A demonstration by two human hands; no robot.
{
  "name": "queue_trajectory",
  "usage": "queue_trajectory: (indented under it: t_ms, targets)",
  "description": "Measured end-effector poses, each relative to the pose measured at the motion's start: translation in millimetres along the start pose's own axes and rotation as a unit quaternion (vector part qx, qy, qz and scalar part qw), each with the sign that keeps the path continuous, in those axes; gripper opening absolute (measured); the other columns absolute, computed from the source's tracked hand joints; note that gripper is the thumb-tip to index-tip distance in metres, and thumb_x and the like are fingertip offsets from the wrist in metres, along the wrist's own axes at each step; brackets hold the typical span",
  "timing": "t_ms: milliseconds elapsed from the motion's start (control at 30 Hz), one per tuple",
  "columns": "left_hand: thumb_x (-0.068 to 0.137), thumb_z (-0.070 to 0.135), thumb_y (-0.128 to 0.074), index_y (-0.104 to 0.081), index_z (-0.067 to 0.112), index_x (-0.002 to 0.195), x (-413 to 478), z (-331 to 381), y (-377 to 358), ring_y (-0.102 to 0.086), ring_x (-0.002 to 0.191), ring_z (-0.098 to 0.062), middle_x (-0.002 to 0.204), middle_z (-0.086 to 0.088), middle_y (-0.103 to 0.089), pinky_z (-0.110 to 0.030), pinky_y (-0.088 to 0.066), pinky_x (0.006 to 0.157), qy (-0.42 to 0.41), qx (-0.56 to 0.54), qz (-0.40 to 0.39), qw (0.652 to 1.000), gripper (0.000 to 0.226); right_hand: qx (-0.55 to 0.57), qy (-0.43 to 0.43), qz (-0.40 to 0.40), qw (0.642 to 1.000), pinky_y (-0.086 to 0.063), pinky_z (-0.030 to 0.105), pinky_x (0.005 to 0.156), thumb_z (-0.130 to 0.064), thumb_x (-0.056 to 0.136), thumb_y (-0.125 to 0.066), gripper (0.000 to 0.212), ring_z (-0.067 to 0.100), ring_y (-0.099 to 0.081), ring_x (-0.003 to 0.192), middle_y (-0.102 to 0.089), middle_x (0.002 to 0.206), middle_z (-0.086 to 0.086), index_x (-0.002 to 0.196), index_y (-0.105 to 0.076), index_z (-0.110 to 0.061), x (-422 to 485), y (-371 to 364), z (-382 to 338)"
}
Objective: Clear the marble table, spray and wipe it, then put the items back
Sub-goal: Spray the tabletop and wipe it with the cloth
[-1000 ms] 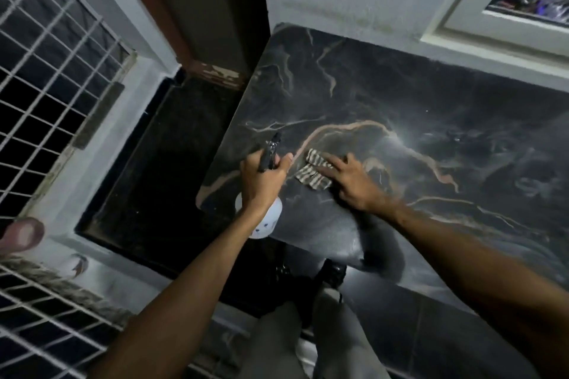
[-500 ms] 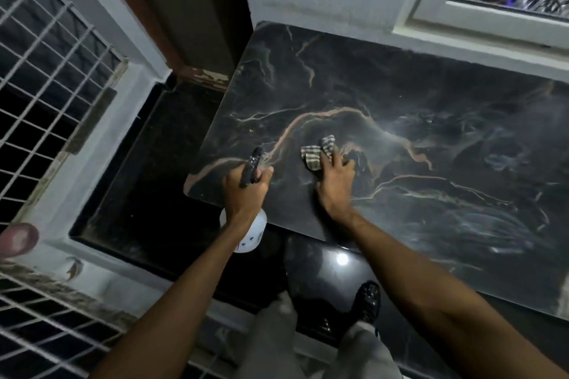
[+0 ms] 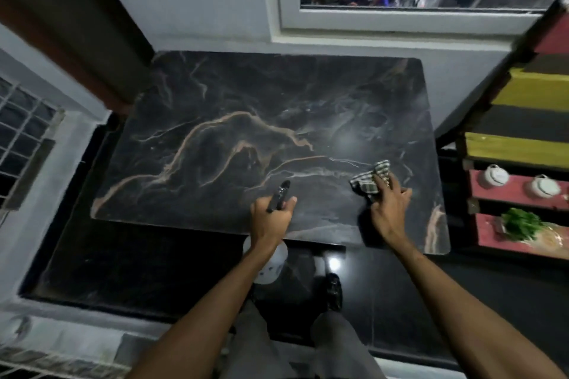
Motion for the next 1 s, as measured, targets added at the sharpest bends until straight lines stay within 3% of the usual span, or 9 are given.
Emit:
queue_trajectory:
  t_ms: [167,267,467,567,600,667,767,900,1000]
  targets:
    - [0.082,0.032,-0.082,-0.043,0.017,0.046,-41.7,12.6,-60.0,-0.052,0.049,-0.020,0.049,-0.002,-0.051,-0.023,-0.038,0.057,-0.017,0.010,-0.055,0.998,0.055,-0.050,-0.047,0.016,0.998,-0.036,0.039,0.096,0.002,0.078,-0.058,0.058,0.042,-0.044,0.109,-0.042,0.152,0.010,0.134,-0.059,-0.015,15.1,45.4,63.9]
    - [0.084,0.033,-0.080,-0.037,0.018,0.046,-49.9,13.6,-59.1,-0.050,0.052,-0.027,0.046,0.001,-0.045,-0.031,-0.042,0.057,-0.031,0.034,-0.052,0.998,0.060,-0.071,-0.077,0.001,0.994,-0.037,0.043,0.098,-0.004,0.082,-0.059,0.053,0.044,-0.045,0.109,-0.038,0.153,0.012,0.134,-0.057,-0.016,9.7,39.8,66.5]
    - [0.084,0.039,-0.078,-0.045,0.019,0.050,-44.8,-9.6,-14.0,-0.062,0.071,-0.035,0.054,-0.002,-0.056,-0.039,-0.050,0.072,-0.008,0.027,-0.014,1.000,0.052,-0.076,0.150,-0.071,0.983,-0.037,0.038,0.092,0.002,0.077,-0.058,0.070,0.032,-0.039,0.103,-0.031,0.158,0.011,0.143,-0.049,-0.018,-9.9,-18.7,-14.9]
    - [0.087,0.034,-0.077,-0.049,0.020,0.051,-37.1,-30.1,23.1,-0.063,0.065,-0.030,0.056,-0.006,-0.059,-0.038,-0.051,0.066,-0.002,0.008,0.029,1.000,0.048,-0.033,-0.028,-0.018,0.999,-0.037,0.045,0.100,-0.001,0.078,-0.056,0.064,0.042,-0.039,0.116,-0.030,0.155,0.017,0.141,-0.048,-0.013,17.0,-24.2,-18.7]
    - [0.087,0.032,-0.077,-0.051,0.015,0.051,-36.2,-36.0,33.6,-0.062,0.060,-0.029,0.054,-0.007,-0.060,-0.038,-0.051,0.062,-0.003,0.006,0.040,0.999,0.047,-0.055,-0.028,-0.025,0.998,-0.037,0.045,0.103,-0.005,0.078,-0.057,0.066,0.043,-0.039,0.119,-0.030,0.155,0.019,0.143,-0.045,-0.011,12.4,-34.6,-40.5]
    - [0.086,0.031,-0.079,-0.057,0.005,0.057,-32.6,-49.4,54.3,-0.063,0.059,-0.031,0.055,-0.010,-0.061,-0.041,-0.052,0.060,-0.001,-0.005,0.052,0.999,0.045,-0.089,0.129,-0.090,0.983,-0.038,0.042,0.100,-0.009,0.077,-0.056,0.071,0.039,-0.041,0.116,-0.032,0.156,0.017,0.146,-0.042,-0.014,-19.0,-78.5,-112.7]
    - [0.084,0.031,-0.081,-0.054,0.008,0.056,-19.8,-65.4,81.8,-0.061,0.057,-0.026,0.053,-0.003,-0.058,-0.039,-0.052,0.062,-0.001,-0.018,0.057,0.998,0.046,-0.089,0.347,-0.159,0.920,-0.040,0.039,0.096,-0.005,0.075,-0.056,0.075,0.035,-0.044,0.111,-0.030,0.160,0.011,0.148,-0.045,-0.019,-55.4,-122.6,-187.2]
    - [0.085,0.030,-0.081,-0.048,0.027,0.049,-5.9,-86.2,122.4,-0.053,0.047,-0.007,0.043,0.013,-0.052,-0.029,-0.047,0.059,0.008,-0.024,0.097,0.995,0.048,-0.017,0.096,-0.054,0.994,-0.036,0.041,0.097,0.000,0.076,-0.052,0.070,0.040,-0.043,0.112,-0.034,0.156,0.011,0.143,-0.050,-0.017,12.4,-114.6,-191.8]
    - [0.081,0.033,-0.082,-0.050,0.022,0.050,5.2,-98.7,140.8,-0.058,0.049,-0.015,0.045,0.007,-0.054,-0.031,-0.051,0.060,0.020,-0.054,0.093,0.994,0.047,-0.041,0.047,-0.045,0.997,-0.037,0.042,0.101,-0.009,0.083,-0.057,0.057,0.042,-0.042,0.117,-0.033,0.156,0.010,0.140,-0.053,-0.019,28.2,-123.3,-205.7]
Point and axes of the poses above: each hand's wrist, its own x-axis towards the middle knuckle, its own y-axis out of the back of the hand, z = x × y, the point moved 9 cm from there along x, towards the middle knuckle
